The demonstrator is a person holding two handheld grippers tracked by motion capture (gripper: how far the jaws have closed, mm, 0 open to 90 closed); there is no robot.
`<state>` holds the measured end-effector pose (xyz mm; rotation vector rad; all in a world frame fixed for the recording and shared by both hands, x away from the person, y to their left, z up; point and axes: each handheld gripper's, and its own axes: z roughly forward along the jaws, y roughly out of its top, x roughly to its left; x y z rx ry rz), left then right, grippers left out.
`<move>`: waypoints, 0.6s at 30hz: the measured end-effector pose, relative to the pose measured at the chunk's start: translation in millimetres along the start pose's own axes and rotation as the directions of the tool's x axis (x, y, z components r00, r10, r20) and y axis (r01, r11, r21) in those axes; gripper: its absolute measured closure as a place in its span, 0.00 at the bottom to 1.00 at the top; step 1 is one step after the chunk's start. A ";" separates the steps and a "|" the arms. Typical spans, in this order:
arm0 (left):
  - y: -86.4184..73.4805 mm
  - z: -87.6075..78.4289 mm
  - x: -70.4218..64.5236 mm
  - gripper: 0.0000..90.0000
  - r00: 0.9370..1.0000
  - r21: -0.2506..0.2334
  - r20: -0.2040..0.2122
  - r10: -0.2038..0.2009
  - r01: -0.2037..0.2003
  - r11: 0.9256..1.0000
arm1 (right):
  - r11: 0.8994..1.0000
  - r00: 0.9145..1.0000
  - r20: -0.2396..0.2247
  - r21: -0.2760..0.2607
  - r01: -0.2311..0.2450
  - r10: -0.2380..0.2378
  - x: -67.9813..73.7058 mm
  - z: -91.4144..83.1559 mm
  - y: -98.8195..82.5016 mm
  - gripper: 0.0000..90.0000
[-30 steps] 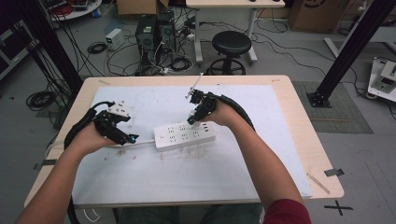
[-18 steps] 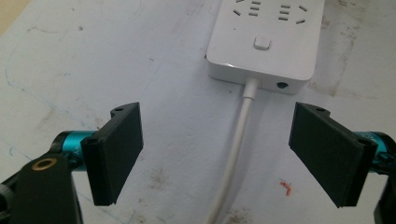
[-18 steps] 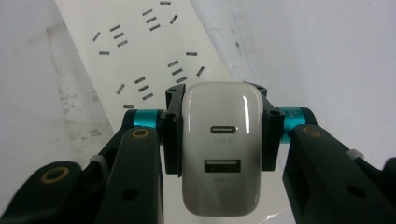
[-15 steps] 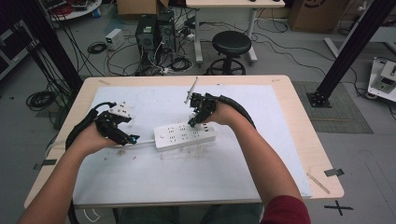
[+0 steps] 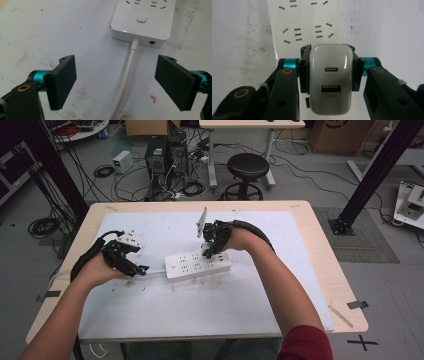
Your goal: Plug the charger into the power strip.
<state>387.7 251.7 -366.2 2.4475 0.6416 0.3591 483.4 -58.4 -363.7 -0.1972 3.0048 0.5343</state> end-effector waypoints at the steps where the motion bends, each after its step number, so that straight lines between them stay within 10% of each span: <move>1: 0.0 0.0 0.0 0.20 1.000 0.000 0.000 0.000 0.000 1.000 | 1.000 1.000 0.000 0.000 0.000 0.000 0.0 0.0 0.0 0.70; 18: 3.2 9.2 -2.3 0.20 1.000 0.020 0.023 0.012 -0.012 1.000 | 0.998 0.999 -0.024 0.052 0.029 -0.028 -2.9 4.8 9.3 0.70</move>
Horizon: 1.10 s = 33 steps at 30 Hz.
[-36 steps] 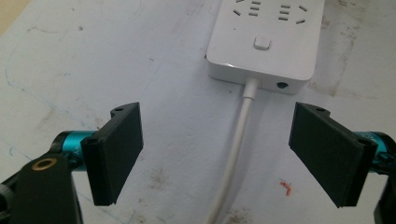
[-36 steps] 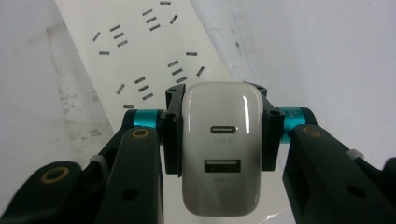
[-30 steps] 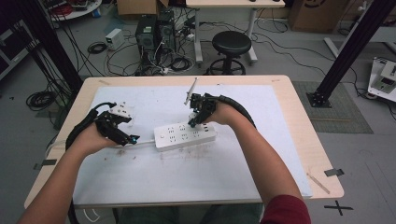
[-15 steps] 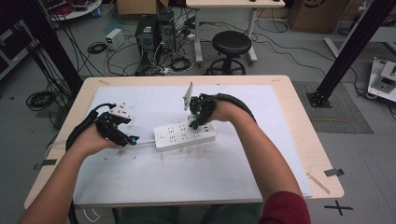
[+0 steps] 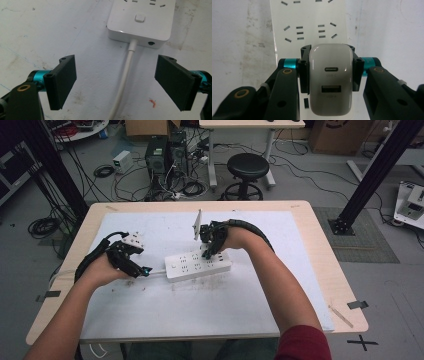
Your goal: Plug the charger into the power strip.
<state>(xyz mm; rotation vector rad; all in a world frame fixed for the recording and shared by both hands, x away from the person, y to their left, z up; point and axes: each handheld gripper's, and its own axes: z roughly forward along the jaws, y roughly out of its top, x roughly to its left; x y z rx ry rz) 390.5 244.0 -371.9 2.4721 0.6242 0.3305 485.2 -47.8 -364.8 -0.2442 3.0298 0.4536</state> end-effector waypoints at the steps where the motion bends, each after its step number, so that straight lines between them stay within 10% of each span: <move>1: 0.0 0.0 0.0 0.20 1.000 0.000 0.000 0.000 0.000 1.000 | 1.000 1.000 0.000 0.000 0.000 0.000 0.0 0.0 0.0 0.70; 8: -1.9 -1.5 2.2 0.20 1.000 -0.009 -0.005 -0.011 0.011 1.000 | 0.997 0.998 -0.035 0.051 0.055 -0.054 -5.0 8.5 5.0 0.71; 33: 0.7 -4.9 -1.8 0.20 1.000 -0.017 -0.005 -0.002 0.001 1.000 | 1.000 0.999 -0.045 0.020 -0.007 0.008 -6.5 13.9 0.4 0.70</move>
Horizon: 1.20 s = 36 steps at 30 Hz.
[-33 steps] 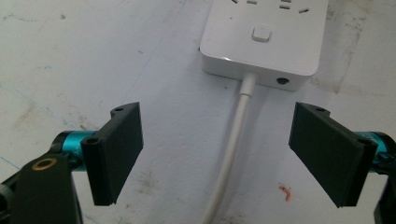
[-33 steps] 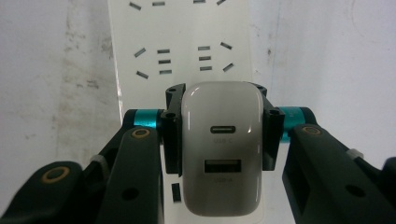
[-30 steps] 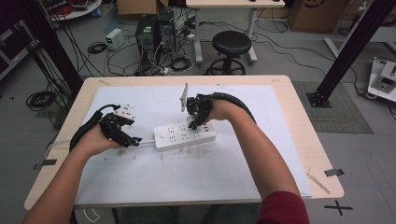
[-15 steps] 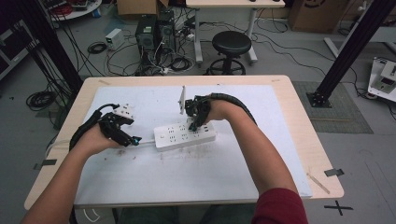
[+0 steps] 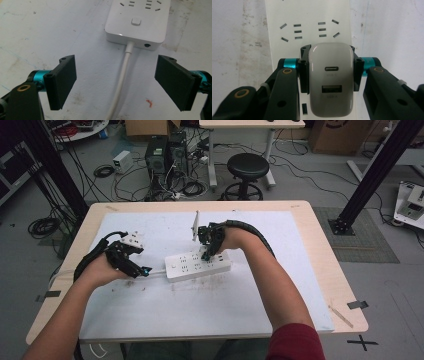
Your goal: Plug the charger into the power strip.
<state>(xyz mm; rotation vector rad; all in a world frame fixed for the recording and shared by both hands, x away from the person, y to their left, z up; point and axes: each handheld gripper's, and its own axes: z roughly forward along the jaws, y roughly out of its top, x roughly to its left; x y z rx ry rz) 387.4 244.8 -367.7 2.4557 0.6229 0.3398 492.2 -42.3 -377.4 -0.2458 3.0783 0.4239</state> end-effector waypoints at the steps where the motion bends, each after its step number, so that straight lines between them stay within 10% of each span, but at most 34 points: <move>1: -0.2 -0.5 0.1 0.20 1.000 0.001 0.000 0.001 -0.001 1.000 | 1.000 1.000 0.002 0.009 -0.001 0.001 0.3 -0.3 1.2 0.70; 15: -0.9 -0.9 1.2 0.20 1.000 -0.001 0.007 0.004 -0.004 1.000 | 0.991 0.994 -0.003 -0.085 -0.107 0.107 1.5 -17.2 -5.3 0.42; 16: -0.7 -1.4 1.4 0.20 1.000 0.001 0.008 0.006 -0.006 1.000 | 0.973 0.985 0.010 -0.157 -0.168 0.172 6.0 -27.3 -13.6 0.34; 22: -0.3 -1.2 0.7 0.20 1.000 -0.014 0.004 0.010 -0.010 1.000 | 0.952 0.982 0.008 -0.249 -0.179 0.187 17.1 -38.9 -23.1 0.32; 29: 3.8 -5.3 -0.4 0.20 1.000 -0.036 0.013 0.020 -0.019 0.999 | 0.862 0.957 0.010 -0.438 -0.257 0.290 42.2 -65.4 -51.6 0.24; 36: 16.0 -12.8 0.0 0.20 0.998 -0.053 0.010 0.059 -0.058 0.997 | 0.824 0.944 0.031 -0.497 -0.271 0.329 63.3 -77.8 -66.7 0.23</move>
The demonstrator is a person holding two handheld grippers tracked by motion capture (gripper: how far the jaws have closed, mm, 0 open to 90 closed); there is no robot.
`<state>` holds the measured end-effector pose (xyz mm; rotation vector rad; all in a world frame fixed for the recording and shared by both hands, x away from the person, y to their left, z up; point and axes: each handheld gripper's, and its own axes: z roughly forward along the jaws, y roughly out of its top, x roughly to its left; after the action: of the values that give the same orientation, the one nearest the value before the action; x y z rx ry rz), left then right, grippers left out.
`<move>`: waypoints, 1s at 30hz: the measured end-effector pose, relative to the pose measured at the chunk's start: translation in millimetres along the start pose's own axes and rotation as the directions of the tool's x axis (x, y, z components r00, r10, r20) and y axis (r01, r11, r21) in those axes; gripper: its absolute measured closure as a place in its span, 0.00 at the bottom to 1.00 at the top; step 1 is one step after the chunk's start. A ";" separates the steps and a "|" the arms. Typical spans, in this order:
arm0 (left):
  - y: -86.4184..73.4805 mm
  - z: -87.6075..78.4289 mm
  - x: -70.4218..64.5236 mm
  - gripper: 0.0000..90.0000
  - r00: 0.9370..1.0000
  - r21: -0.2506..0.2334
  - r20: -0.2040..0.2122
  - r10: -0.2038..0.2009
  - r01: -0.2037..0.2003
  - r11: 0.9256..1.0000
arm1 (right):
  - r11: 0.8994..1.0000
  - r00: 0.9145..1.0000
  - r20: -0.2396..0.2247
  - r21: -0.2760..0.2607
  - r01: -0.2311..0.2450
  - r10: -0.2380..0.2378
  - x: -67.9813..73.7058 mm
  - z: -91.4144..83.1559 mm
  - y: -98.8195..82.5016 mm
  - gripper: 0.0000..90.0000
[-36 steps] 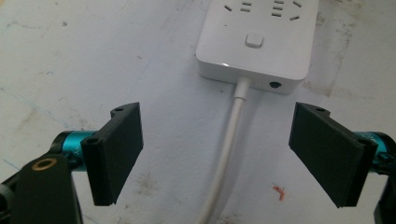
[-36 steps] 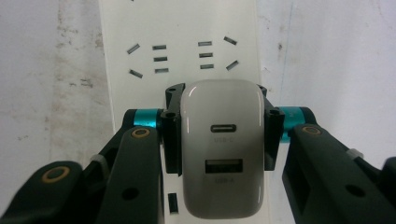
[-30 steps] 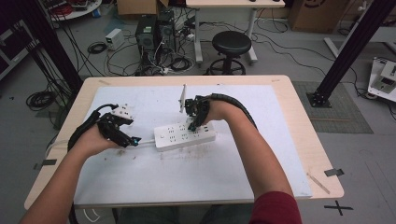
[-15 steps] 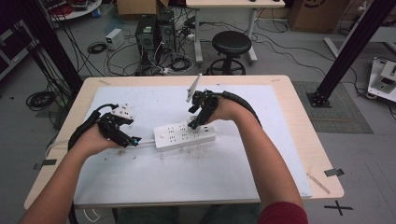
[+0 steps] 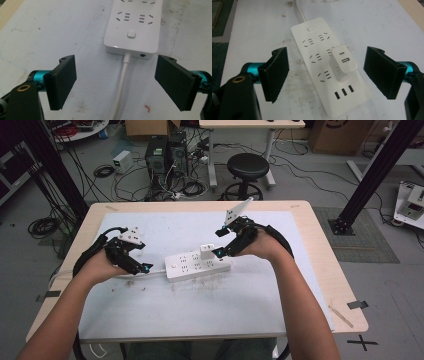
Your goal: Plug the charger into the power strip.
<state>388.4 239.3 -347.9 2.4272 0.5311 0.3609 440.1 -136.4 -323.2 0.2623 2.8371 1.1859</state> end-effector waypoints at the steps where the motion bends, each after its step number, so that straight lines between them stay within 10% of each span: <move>1: 1.2 -0.4 -0.1 0.20 1.000 -0.005 0.000 0.001 -0.001 1.000 | 1.000 1.000 0.007 -0.013 -0.003 0.003 1.5 -2.8 -2.4 0.23; 19: 18.1 -9.5 -1.7 0.20 0.999 -0.059 -0.010 0.047 -0.047 0.997 | 0.985 0.992 0.095 -0.157 -0.067 0.083 23.2 -40.5 -35.0 0.20; 30: 17.3 -14.9 1.0 0.20 1.000 -0.113 -0.010 0.027 -0.028 0.993 | 0.985 0.990 0.109 -0.157 -0.069 0.086 20.1 -41.5 -37.4 0.20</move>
<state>388.5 234.8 -325.5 2.3266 0.4680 0.4023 410.5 -187.8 -320.3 0.4214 2.6436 1.3483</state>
